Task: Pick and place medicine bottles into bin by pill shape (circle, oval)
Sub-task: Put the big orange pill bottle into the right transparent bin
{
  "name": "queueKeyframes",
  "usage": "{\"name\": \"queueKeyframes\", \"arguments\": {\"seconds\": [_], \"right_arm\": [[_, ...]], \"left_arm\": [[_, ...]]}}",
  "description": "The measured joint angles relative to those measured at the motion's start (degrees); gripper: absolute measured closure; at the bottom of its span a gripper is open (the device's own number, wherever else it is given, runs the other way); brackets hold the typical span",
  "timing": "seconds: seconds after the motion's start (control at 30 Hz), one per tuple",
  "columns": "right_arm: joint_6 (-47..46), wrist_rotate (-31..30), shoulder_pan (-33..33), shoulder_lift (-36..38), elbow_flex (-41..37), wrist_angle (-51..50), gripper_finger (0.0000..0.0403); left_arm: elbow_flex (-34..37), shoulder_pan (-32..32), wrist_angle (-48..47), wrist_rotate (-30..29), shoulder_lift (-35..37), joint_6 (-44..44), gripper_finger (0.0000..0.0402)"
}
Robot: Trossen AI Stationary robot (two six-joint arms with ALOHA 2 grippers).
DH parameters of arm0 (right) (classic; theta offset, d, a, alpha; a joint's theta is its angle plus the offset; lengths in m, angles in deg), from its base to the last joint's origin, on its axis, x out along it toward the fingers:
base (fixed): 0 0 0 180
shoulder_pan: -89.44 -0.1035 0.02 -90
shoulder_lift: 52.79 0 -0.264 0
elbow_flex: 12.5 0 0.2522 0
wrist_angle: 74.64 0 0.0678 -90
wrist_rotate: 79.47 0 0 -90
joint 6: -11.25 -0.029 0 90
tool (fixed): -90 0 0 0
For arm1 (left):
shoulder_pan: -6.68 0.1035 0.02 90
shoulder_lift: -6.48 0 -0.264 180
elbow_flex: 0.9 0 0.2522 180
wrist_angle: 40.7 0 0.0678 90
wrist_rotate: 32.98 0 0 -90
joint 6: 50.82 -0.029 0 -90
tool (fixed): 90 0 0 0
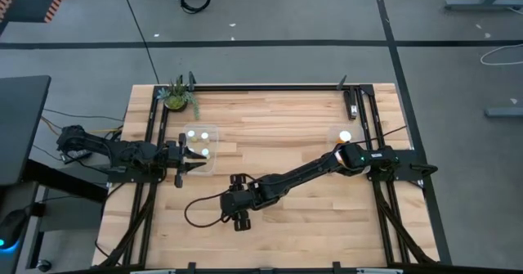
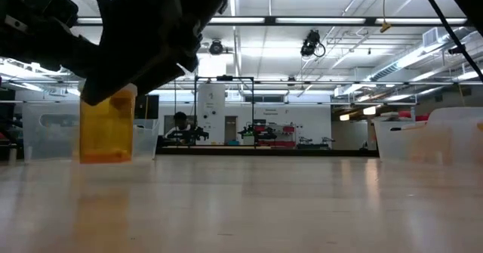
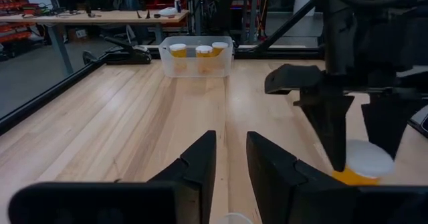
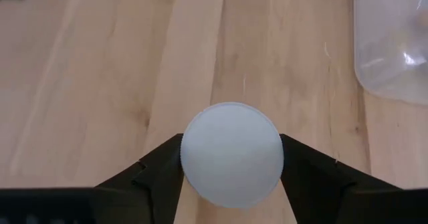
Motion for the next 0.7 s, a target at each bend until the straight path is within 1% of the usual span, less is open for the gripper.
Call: {"name": "queueKeyframes", "arguments": {"seconds": [0.1,0.33,0.57,0.7], "right_arm": [[-0.41,-0.42,-0.14,0.61,-0.03,-3.25,0.0175],[0.41,-1.05,-0.43,1.73,0.01,-4.39,0.0176],[0.88,-1.09,0.11,2.86,-0.01,-7.03,0.0176],[0.92,-2.02,-0.04,4.91,-0.03,-9.14,0.0176]], "left_arm": [[0.00,0.00,-0.03,-0.02,0.00,0.02,0.0308],[0.00,0.00,-0.03,0.00,0.00,0.00,0.0307],[0.00,-0.01,-0.03,0.01,0.00,0.00,0.0316],[0.00,-0.02,-0.08,-0.01,0.00,0.00,0.0315]]}}
